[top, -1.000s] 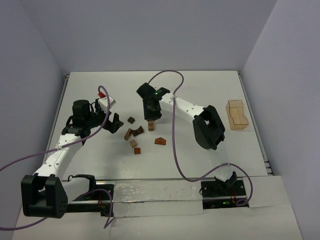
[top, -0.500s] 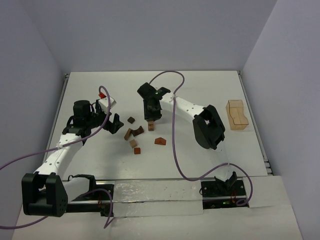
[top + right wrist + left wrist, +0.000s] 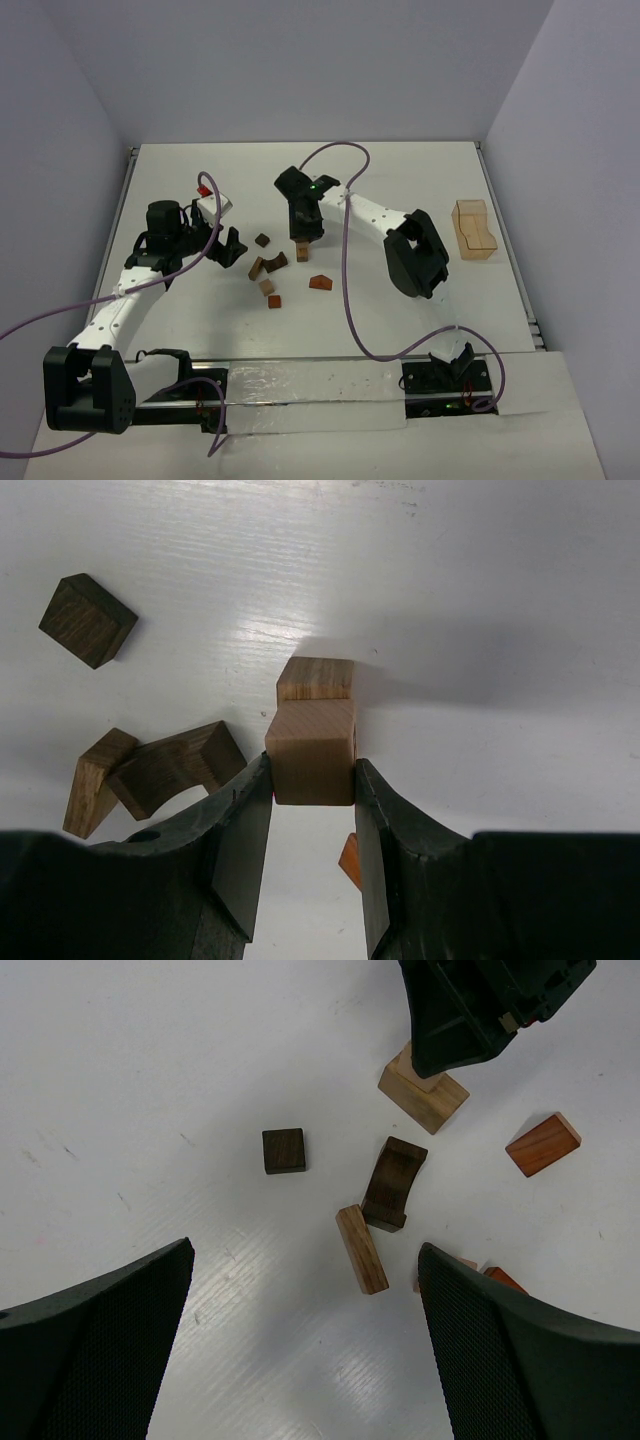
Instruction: Build the wood block tower
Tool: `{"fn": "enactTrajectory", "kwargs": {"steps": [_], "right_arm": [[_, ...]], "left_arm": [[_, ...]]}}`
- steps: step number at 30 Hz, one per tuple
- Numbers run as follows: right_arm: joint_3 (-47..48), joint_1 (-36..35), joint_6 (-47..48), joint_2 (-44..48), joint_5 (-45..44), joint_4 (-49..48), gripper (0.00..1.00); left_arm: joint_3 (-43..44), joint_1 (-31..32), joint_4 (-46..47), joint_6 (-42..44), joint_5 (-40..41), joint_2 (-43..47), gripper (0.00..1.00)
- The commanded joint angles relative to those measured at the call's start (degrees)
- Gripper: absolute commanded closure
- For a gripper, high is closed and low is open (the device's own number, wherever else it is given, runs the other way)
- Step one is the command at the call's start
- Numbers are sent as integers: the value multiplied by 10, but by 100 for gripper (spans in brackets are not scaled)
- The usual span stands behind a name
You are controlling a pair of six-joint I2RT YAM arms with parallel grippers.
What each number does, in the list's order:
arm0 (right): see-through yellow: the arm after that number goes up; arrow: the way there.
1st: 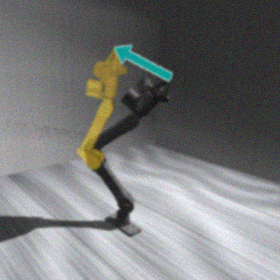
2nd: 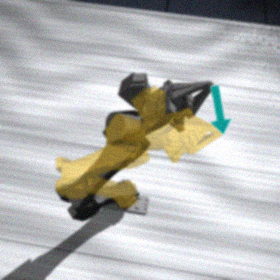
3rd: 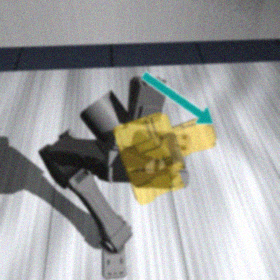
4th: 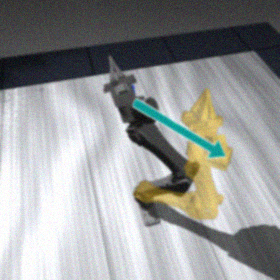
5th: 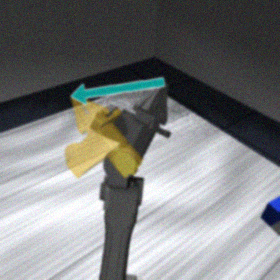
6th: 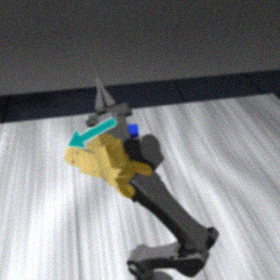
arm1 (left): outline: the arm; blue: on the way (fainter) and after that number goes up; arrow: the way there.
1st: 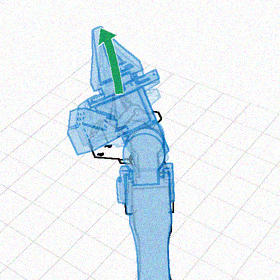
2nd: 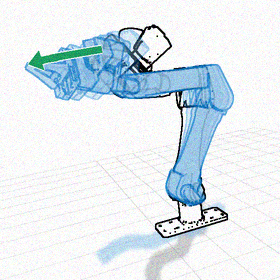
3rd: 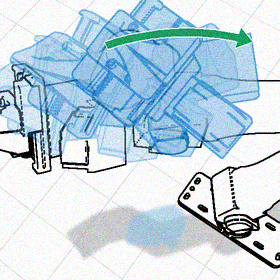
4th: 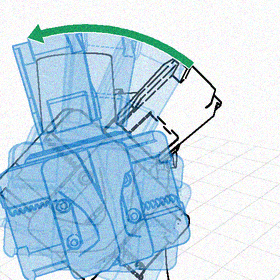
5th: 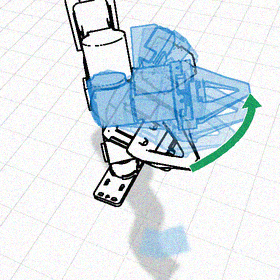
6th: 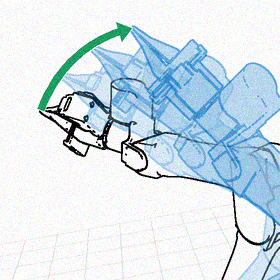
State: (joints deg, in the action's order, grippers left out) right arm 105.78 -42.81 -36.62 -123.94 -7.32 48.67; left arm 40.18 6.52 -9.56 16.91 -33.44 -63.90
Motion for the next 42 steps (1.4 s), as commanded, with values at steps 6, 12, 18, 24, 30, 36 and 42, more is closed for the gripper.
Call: {"fn": "enactTrajectory", "kwargs": {"steps": [6,12,18,24,30,36,42], "right_arm": [[29,6,-14,-16,-15,13,95],[34,7,-13,-19,-9,13,93],[33,7,-12,-18,-6,13,93],[27,7,-13,-11,-5,10,93],[25,3,-10,-5,-1,7,93],[22,0,-9,-2,-3,6,93],[22,-2,-11,-1,-6,6,92]], "left_arm": [[-5,-4,30,-2,-20,-6,1],[-5,-4,31,-2,-21,-7,1],[-7,-5,33,-2,-21,-7,1],[-8,-4,34,-3,-21,-9,1],[-11,-5,35,-1,-20,-9,1],[-11,-4,35,-1,-21,-10,1],[-12,-4,35,0,-21,-10,1]]}}
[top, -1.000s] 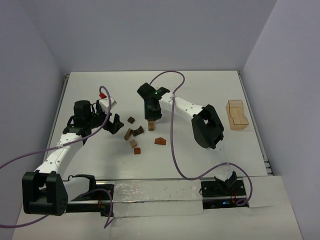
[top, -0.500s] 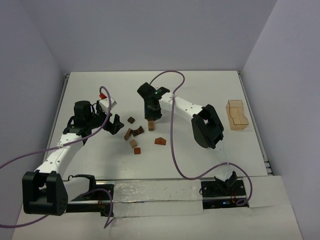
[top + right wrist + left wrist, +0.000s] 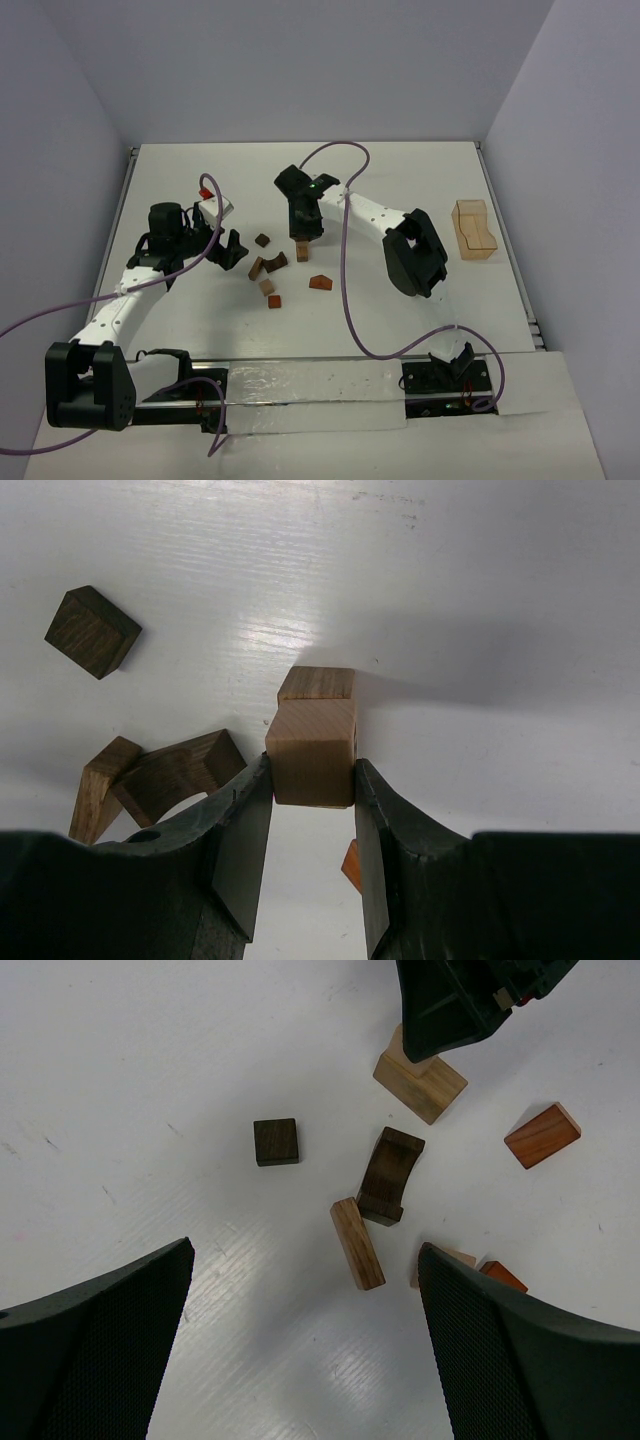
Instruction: Build the wood block tower
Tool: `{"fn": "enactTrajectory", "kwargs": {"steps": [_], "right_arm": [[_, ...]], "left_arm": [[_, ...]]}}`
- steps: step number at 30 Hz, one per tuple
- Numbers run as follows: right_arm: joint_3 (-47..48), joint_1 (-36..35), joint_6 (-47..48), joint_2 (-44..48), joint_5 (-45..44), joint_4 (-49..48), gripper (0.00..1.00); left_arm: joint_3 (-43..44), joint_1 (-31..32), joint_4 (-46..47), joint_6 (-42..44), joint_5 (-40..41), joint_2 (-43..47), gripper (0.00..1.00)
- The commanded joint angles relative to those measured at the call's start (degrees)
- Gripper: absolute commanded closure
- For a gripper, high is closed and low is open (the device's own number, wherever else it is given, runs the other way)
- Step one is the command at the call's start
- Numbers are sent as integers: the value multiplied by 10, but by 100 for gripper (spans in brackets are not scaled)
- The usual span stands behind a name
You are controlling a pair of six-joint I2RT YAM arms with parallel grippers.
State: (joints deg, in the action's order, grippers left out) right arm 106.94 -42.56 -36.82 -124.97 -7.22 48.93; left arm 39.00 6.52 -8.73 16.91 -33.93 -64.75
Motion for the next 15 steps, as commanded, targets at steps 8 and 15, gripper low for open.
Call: {"fn": "enactTrajectory", "kwargs": {"steps": [8,15], "right_arm": [[8,-5,-10,10,-7,4,87],[10,-8,-9,12,-5,3,89]], "left_arm": [[2,-5,28,0,-17,-4,1],[1,-5,29,0,-17,-4,1]]}}
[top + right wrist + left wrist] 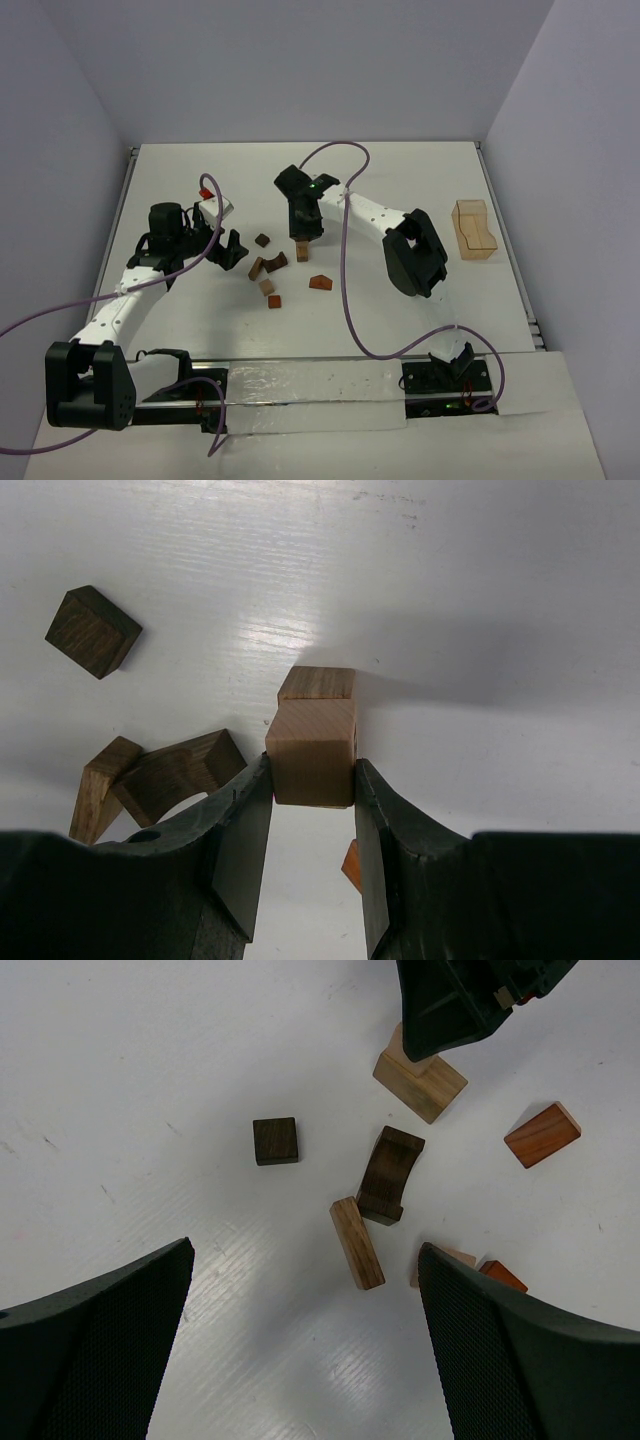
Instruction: Build the wood block tower
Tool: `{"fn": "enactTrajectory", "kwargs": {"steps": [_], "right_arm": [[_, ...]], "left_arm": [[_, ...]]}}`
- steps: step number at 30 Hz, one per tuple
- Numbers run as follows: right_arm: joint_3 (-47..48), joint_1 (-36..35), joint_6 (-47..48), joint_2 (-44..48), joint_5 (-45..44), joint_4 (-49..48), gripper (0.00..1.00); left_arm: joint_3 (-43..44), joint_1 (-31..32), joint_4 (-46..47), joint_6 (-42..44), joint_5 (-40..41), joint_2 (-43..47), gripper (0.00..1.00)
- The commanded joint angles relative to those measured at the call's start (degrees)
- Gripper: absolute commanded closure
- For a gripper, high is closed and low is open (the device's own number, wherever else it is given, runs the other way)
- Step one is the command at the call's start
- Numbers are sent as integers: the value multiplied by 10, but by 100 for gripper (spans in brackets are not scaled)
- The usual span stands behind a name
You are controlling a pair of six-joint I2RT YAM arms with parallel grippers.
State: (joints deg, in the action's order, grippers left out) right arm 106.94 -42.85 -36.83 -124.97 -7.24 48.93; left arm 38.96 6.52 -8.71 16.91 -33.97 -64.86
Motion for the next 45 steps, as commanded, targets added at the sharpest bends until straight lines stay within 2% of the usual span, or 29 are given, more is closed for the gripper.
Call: {"fn": "enactTrajectory", "kwargs": {"steps": [1,17,25,29,30,37,41,45], "right_arm": [[10,-6,-9,13,-5,4,89],[10,-14,-6,18,-4,3,91],[8,-14,-9,11,-8,3,87],[8,-14,-8,10,-8,4,72],[7,-14,-8,10,-6,3,63],[4,-15,-5,25,14,-2,20],[8,-15,3,48,21,-5,6],[12,-14,19,81,26,-8,1]], "left_arm": [[2,-5,29,0,-16,-2,1],[-1,-4,29,1,-16,2,1],[-1,-5,29,2,-17,1,1],[-2,-4,29,5,-17,2,1],[-2,-4,28,6,-18,3,1],[-1,-5,18,29,-46,6,1],[-2,-5,-13,64,-96,15,1],[16,-5,-101,154,-153,20,1]]}}
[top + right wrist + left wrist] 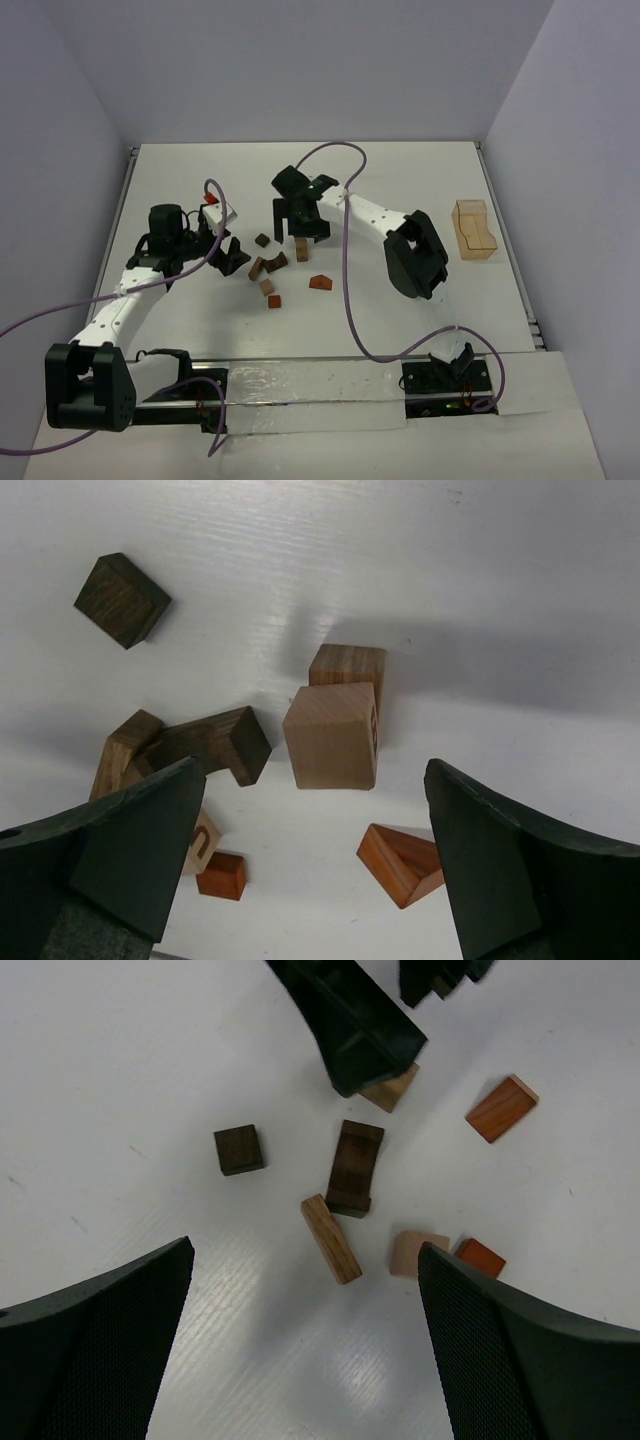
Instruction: Build the wood block tower
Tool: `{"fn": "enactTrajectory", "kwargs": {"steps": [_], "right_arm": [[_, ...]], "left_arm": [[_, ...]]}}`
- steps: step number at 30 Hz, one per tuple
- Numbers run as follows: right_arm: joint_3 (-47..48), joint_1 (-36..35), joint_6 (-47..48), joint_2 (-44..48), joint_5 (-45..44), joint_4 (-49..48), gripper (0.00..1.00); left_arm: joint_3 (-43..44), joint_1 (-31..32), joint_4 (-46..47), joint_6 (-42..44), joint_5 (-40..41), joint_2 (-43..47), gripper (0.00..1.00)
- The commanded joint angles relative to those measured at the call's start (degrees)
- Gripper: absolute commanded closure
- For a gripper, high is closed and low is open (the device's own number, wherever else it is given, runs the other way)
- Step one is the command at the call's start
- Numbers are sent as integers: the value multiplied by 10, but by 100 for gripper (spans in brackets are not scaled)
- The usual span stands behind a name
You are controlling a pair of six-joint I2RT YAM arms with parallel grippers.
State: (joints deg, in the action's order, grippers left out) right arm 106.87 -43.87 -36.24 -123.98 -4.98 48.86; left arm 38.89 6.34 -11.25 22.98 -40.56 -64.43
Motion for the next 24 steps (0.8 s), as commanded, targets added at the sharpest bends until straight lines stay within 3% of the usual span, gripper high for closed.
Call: {"fn": "enactTrajectory", "kwargs": {"steps": [1,5,9,18,24], "right_arm": [[12,-3,20,85,5,-9,0],[4,5,40,136,13,-19,0],[-4,33,61,187,19,-26,0],[-73,162,75,273,39,-45,0],[-109,211,75,295,46,-54,0]], "left_arm": [[24,-2,-108,120,-98,17,1],[43,-1,-213,211,-98,27,1],[61,20,-252,226,-51,17,4],[60,150,-185,98,115,-32,11],[86,194,-176,53,168,-98,19]]}}
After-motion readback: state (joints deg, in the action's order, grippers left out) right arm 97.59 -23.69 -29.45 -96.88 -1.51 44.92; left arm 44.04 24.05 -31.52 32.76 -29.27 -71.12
